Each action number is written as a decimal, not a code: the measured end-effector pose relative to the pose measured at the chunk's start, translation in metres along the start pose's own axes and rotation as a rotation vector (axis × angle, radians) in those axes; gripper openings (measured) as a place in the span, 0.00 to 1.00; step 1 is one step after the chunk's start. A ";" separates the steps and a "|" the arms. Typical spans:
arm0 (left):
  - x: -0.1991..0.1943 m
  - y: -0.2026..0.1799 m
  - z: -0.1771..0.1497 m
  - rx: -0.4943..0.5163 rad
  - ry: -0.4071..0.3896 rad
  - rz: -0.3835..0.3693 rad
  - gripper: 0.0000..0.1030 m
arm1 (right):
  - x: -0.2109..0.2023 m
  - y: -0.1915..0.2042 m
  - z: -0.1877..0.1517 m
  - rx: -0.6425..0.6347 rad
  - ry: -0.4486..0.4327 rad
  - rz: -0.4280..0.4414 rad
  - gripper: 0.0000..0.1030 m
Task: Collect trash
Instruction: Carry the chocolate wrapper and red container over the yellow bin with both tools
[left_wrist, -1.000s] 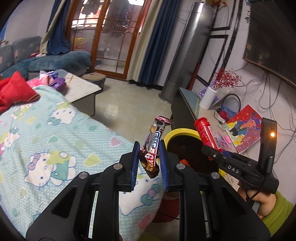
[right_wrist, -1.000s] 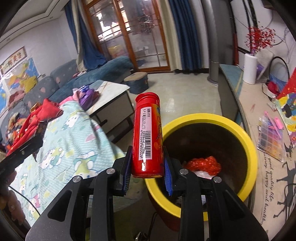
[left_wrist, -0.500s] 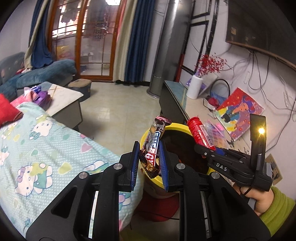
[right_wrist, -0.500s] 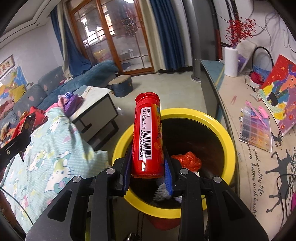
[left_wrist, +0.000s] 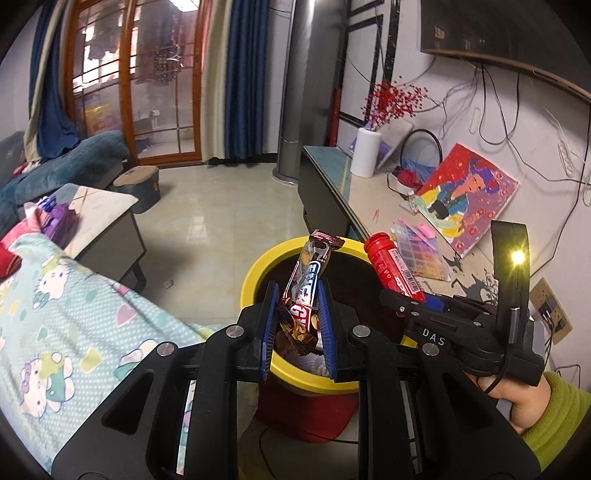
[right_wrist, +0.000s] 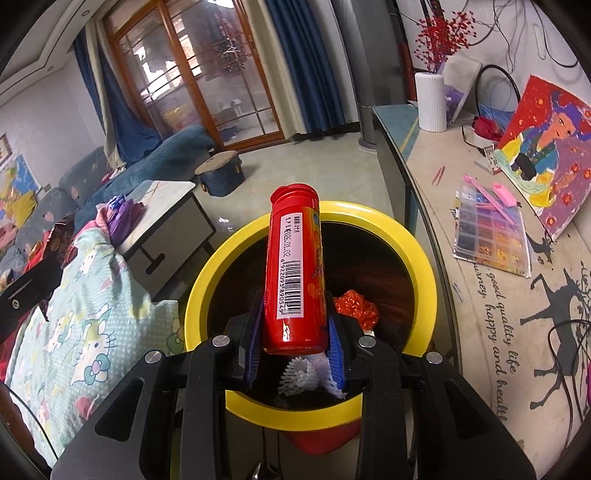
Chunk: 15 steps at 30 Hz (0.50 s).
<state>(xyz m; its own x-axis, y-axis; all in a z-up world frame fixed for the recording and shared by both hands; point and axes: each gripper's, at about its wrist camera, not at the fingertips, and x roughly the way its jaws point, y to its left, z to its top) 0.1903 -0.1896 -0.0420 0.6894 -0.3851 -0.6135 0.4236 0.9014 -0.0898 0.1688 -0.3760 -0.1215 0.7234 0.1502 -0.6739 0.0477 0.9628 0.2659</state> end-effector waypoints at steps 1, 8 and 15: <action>0.003 -0.002 0.001 0.000 0.007 -0.006 0.15 | 0.001 -0.001 0.000 0.001 0.003 0.003 0.28; 0.022 -0.015 0.003 0.042 0.038 -0.011 0.15 | 0.004 -0.004 -0.003 0.010 0.012 0.008 0.28; 0.039 -0.022 0.006 0.058 0.066 -0.021 0.15 | 0.005 -0.006 -0.003 0.018 0.014 0.007 0.28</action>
<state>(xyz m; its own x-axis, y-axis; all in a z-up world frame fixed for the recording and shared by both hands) 0.2111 -0.2261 -0.0595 0.6408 -0.3881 -0.6624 0.4723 0.8795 -0.0583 0.1701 -0.3805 -0.1287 0.7143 0.1599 -0.6814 0.0554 0.9576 0.2828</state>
